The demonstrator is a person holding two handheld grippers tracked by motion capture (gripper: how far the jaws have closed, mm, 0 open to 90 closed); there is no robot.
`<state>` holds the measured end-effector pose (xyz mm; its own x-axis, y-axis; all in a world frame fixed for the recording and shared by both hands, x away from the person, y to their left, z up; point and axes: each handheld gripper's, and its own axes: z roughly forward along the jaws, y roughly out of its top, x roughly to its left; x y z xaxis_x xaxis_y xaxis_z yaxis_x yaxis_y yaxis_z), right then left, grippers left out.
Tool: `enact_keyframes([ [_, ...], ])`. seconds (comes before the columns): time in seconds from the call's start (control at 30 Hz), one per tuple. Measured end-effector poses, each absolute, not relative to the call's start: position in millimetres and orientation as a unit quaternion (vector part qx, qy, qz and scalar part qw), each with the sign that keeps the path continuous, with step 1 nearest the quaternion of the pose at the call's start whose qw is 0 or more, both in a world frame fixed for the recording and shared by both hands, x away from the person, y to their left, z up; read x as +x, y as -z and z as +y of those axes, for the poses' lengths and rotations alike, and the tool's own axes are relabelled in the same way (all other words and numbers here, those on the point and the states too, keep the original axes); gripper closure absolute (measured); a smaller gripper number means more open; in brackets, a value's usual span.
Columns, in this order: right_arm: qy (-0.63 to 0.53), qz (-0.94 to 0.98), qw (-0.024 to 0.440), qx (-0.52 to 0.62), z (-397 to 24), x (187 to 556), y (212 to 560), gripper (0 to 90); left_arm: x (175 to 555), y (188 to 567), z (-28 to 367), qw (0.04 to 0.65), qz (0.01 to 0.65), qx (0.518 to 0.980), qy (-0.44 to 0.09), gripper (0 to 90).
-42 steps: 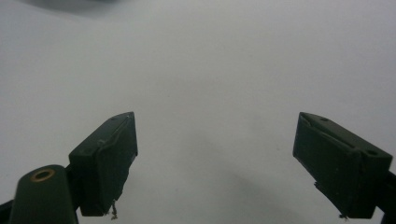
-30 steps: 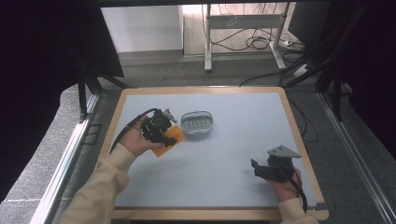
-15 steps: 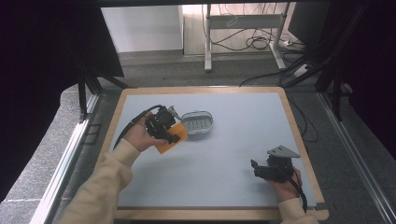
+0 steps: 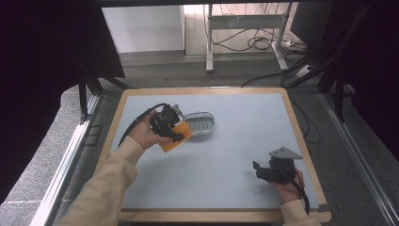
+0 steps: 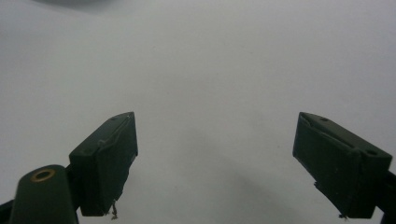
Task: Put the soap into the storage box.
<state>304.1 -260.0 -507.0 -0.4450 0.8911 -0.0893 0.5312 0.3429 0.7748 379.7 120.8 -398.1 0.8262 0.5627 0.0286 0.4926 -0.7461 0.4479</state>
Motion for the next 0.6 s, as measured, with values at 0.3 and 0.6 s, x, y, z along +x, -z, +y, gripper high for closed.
enact_keyframes([
  [0.3, -0.346, 0.776, 0.261, 0.458, -260, 304, 507, 14.3, 394, 401, 114, 0.216, 0.275, 0.934, -0.075, 62.2],
  [0.6, -0.347, 0.776, 0.26, 0.459, -261, 304, 507, 14.3, 406, 401, 105, 0.21, 0.264, 0.938, -0.083, 62.1],
])
